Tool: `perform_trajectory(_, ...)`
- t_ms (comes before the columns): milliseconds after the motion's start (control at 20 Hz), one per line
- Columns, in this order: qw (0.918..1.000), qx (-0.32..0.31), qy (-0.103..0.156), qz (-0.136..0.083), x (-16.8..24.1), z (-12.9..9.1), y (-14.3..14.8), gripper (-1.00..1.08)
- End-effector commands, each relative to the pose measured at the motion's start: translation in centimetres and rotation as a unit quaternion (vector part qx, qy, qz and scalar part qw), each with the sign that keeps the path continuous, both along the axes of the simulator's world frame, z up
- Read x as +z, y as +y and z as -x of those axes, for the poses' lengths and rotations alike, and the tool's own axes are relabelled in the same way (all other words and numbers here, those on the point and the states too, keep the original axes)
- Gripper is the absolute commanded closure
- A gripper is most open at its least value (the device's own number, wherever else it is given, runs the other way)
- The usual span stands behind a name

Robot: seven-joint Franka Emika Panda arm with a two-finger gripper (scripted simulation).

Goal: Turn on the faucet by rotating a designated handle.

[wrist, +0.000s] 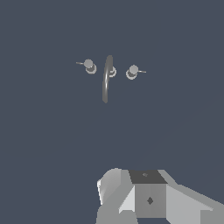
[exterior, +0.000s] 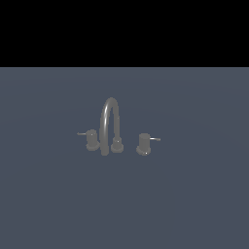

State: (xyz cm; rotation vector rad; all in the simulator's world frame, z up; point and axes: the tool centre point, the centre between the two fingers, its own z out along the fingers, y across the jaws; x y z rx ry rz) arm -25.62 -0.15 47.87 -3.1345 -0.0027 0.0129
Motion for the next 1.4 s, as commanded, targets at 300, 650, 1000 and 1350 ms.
perform_trajectory(300,0.9999,-0.012,0.0,0.0,-0.6,-0.4,0.2,1.08)
perform_trajectory(650,0.9985,-0.055,0.0,0.0,-2.7,-1.7,0.8,1.08)
perform_trajectory(1000,0.9912,-0.132,0.0,0.0,-6.5,-4.3,1.7,1.08)
perform_trajectory(1350,0.9746,-0.224,0.0,0.0,-11.1,-7.6,2.2,1.08)
